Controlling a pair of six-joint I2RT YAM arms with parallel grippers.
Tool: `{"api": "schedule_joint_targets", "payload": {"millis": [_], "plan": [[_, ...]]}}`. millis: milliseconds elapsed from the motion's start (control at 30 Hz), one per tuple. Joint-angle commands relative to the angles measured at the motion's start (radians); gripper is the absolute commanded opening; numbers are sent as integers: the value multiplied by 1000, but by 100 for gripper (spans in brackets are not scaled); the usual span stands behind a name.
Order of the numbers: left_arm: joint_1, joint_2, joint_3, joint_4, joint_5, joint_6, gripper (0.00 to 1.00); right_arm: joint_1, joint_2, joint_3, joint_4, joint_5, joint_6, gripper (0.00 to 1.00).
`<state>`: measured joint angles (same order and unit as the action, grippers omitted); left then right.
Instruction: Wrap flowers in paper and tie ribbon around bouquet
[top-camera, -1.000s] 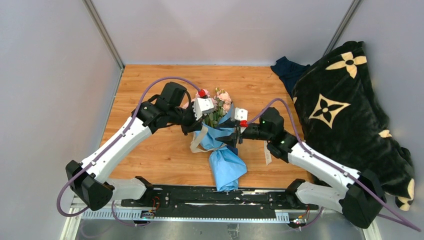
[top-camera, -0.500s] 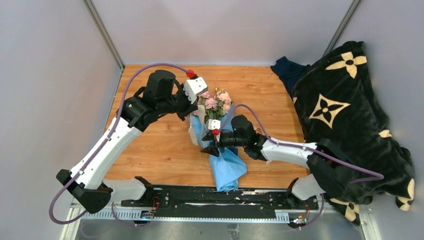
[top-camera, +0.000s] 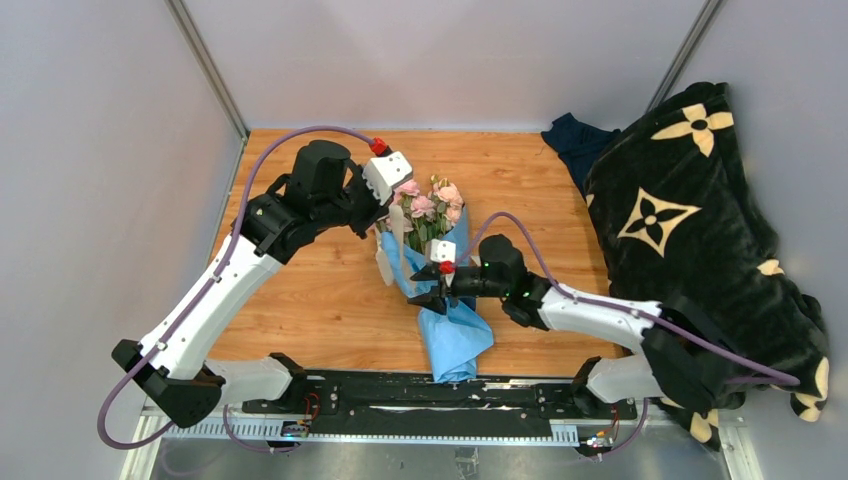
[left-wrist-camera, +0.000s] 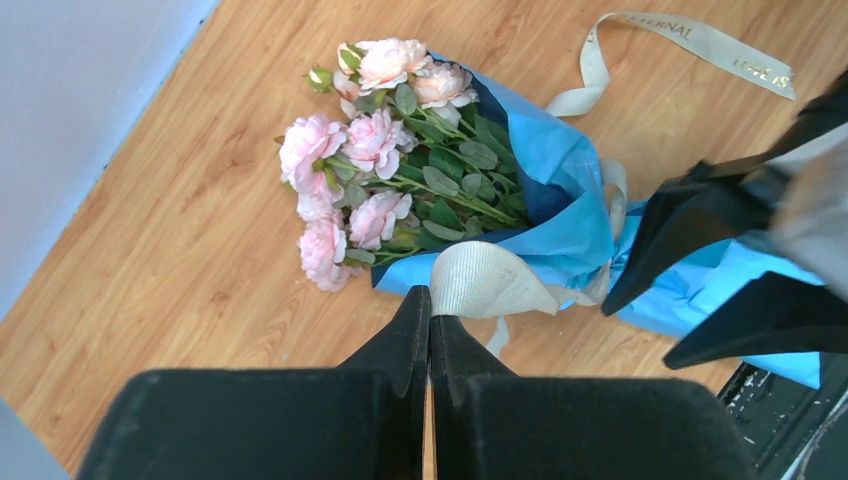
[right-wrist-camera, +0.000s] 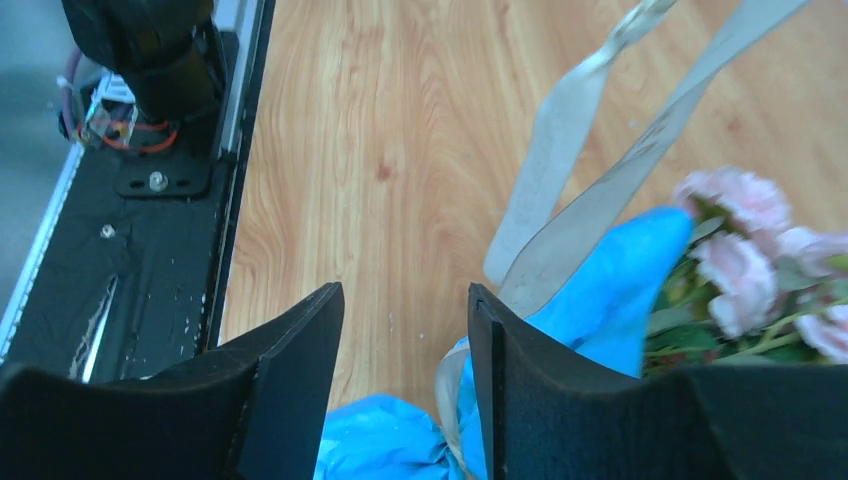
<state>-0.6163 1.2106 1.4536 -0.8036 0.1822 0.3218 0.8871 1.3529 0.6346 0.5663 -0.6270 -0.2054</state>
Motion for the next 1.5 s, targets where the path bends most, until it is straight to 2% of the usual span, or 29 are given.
{"api": "schedule_joint_targets", "payload": {"millis": [0,167,367,467,500,533,567,633,667,700,733,767,800,833,867,933,1033,1100,1133,1267,1367,1433,1467], "plan": [[6,-20,25,-3,-34,26,0,-7,-102,-22,-16,64,14,55],[6,-32,19,-2,-28,24,0,-6,25,49,59,232,66,57],[6,-41,9,-2,-27,27,0,-7,128,134,38,250,81,53],[6,-46,4,-3,-34,28,0,-7,133,118,78,228,109,30],[7,-50,0,-4,-39,28,0,-7,130,109,91,233,121,15],[8,-53,-7,-4,-46,26,0,-7,117,96,98,235,132,6],[15,-59,-17,-5,-48,26,0,-7,102,82,99,237,146,1],[42,-77,-84,-17,-16,35,0,-10,48,47,91,236,163,0],[52,-104,-169,-35,67,107,0,-11,18,29,77,246,165,0],[53,-135,-271,-63,151,225,4,-12,-12,14,43,253,159,0],[52,-172,-390,-69,221,343,18,-11,-37,4,22,251,147,0],[49,-212,-502,-65,285,458,48,-11,-62,-7,-12,242,136,0],[35,-245,-591,-66,348,552,61,-11,-69,-16,-23,233,124,0],[6,-269,-646,-62,405,629,90,-11,-77,-25,-31,219,111,0],[-23,-285,-684,-49,438,679,99,-11,-86,-31,-44,205,99,0],[-53,-289,-730,117,423,630,100,-11,-106,-32,-87,173,68,0],[-54,-245,-771,453,256,371,98,-11,-144,-29,-156,146,23,0],[-54,-217,-785,583,193,272,95,-11,-169,-33,-196,155,1,0],[-54,-213,-793,606,213,268,95,-12,-183,-37,-215,157,-15,0],[-57,-228,-865,639,443,319,97,-16,-211,-61,-236,142,-88,0],[-72,-145,-870,808,533,213,96,-22,-207,-64,-227,86,-138,0],[-74,-92,-860,923,585,140,89,-33,-205,-58,-229,30,-165,0],[-74,-76,-862,961,609,122,80,-45,-207,-58,-224,0,-173,0]]}}
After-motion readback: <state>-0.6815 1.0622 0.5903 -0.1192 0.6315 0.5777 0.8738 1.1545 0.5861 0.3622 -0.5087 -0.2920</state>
